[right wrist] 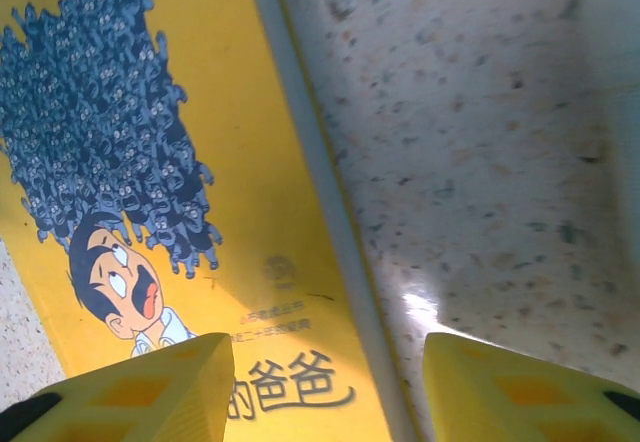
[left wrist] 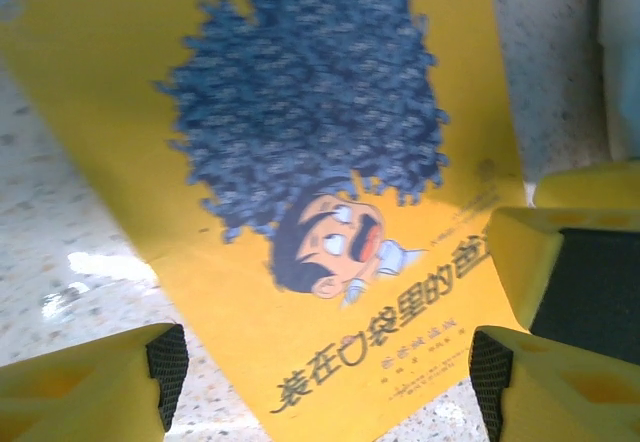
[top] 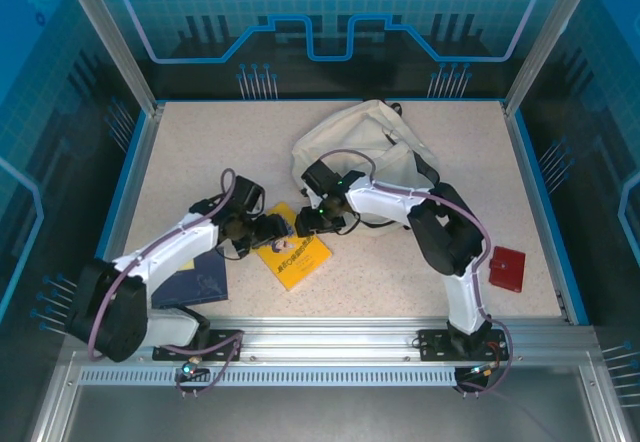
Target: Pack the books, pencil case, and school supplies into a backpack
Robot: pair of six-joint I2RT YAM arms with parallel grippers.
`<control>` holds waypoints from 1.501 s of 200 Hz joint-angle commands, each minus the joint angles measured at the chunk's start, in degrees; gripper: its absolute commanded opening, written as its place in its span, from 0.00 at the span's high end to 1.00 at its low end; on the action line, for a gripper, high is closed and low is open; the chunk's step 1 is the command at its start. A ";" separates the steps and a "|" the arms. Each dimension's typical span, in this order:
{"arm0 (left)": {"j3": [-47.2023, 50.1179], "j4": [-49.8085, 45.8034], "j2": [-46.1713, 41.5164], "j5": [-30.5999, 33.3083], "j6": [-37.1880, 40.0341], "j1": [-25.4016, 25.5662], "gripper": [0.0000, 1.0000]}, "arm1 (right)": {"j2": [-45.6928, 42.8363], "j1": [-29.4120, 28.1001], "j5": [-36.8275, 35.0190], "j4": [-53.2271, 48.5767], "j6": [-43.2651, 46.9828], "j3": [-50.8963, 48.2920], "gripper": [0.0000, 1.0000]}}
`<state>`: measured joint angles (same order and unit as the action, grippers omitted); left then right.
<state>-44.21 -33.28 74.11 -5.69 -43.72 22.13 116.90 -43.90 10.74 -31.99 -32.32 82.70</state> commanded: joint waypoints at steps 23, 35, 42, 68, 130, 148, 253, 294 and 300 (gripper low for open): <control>5.36 -0.24 1.11 -0.03 -5.11 -0.60 0.29 | 3.04 -0.64 1.28 -3.37 1.94 2.94 0.48; 5.96 1.10 2.23 -0.35 -5.63 -0.65 0.31 | 3.49 -0.68 1.38 -4.00 2.43 3.48 0.49; 6.10 1.77 2.82 -0.68 -5.67 -0.65 0.32 | 3.72 -0.76 1.47 -4.29 2.65 3.70 0.50; 6.15 3.14 5.30 -0.94 -5.54 -0.62 0.38 | 3.86 -1.00 3.15 -4.83 3.38 4.16 0.53; 5.93 5.15 9.65 -2.44 -2.78 -0.63 0.52 | 0.30 -2.33 9.54 -6.36 4.85 6.34 0.61; 6.02 5.15 10.35 -2.39 -2.62 -0.66 0.56 | -1.31 -2.33 10.73 -6.16 4.39 6.43 0.64; 4.97 5.05 7.66 -2.39 -2.87 -0.76 0.48 | -3.59 -0.84 8.07 -3.55 0.70 3.32 1.00; 5.17 6.73 3.87 -5.72 -5.16 -1.17 0.26 | -6.19 4.45 13.35 4.71 -4.59 -3.93 1.00; 5.31 7.23 3.69 -6.40 -5.57 -1.29 0.24 | -6.72 5.06 14.54 6.17 -5.34 -4.89 1.00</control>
<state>-39.38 -27.92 79.92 -8.62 -48.12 21.34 113.65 -42.06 20.49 -32.27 -33.50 81.19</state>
